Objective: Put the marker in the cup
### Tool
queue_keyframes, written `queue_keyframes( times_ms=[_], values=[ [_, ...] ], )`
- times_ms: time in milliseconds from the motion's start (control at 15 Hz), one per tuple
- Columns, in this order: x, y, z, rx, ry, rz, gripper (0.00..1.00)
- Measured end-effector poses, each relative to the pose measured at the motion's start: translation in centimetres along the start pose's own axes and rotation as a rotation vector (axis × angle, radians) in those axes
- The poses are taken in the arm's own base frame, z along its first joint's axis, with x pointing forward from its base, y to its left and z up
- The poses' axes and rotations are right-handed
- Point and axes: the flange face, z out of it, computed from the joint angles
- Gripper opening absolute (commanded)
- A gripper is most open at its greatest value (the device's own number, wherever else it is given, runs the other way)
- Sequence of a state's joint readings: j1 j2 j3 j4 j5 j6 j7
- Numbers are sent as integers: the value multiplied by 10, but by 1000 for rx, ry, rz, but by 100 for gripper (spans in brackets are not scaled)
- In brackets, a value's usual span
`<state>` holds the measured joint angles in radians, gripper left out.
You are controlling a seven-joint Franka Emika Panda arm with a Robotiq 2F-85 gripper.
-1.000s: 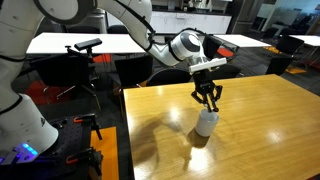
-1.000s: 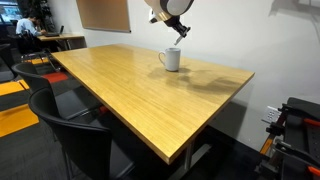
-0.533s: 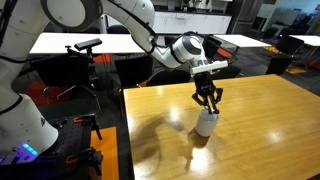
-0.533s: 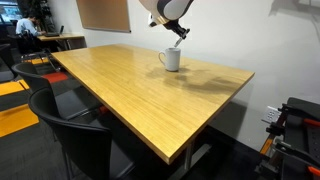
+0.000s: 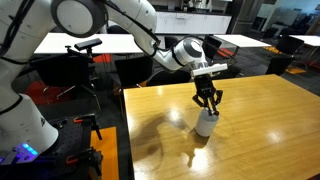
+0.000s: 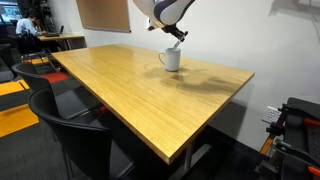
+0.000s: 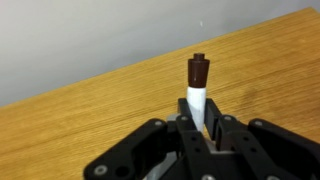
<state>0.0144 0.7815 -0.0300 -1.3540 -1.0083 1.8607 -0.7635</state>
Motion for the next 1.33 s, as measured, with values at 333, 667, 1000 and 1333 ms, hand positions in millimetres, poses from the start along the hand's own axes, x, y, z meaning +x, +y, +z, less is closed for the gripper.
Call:
queue_keyframes(
  times_ms=[333,667,1000,1333],
  values=[
    [8,4,-1,-8,3,2,47],
    [8,7,-6,-16,6,8,83],
    [-1,13,-10,-23,5,28,100],
    [-35,20,-25,-38,6,105,100]
  ],
)
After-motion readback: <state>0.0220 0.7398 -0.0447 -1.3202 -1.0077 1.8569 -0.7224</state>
